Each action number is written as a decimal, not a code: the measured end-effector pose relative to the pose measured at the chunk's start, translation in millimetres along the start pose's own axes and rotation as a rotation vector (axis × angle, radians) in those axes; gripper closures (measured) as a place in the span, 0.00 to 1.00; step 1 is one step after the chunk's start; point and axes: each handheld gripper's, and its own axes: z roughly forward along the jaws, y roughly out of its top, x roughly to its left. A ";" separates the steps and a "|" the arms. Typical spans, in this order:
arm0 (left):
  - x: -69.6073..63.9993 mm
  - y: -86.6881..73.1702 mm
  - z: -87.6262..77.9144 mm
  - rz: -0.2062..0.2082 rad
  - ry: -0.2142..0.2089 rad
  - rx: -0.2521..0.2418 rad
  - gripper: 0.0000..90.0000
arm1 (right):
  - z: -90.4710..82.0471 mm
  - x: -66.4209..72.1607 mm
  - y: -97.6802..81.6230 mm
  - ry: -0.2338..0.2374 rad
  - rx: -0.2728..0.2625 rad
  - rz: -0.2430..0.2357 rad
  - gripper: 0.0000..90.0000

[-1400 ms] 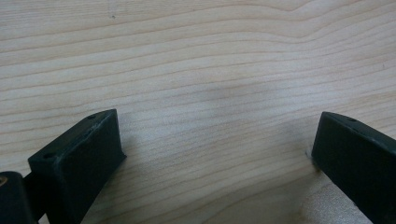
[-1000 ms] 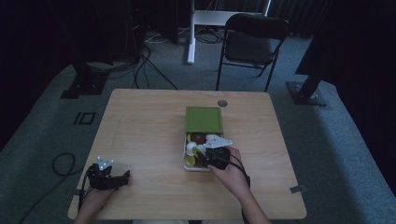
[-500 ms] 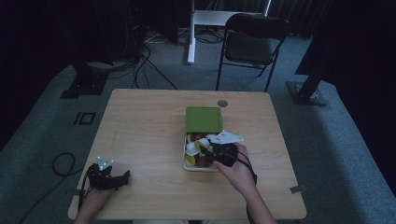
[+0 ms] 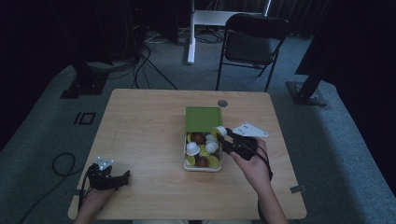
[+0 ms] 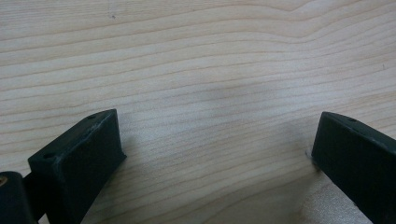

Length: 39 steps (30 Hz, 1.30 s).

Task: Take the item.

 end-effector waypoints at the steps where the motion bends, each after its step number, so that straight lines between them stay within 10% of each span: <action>1: 0.0 0.0 0.0 0.000 0.000 0.000 0.02 | -1.6 -3.7 -0.6 -0.007 -0.001 0.007 0.65; 16: -0.1 0.0 0.1 -0.001 0.000 -0.001 0.02 | -9.8 -55.0 -26.0 -0.168 -0.018 0.078 0.65; 39: 0.0 0.0 0.0 0.000 0.000 -0.001 0.02 | 54.9 -99.6 -70.3 -0.306 0.085 0.161 0.65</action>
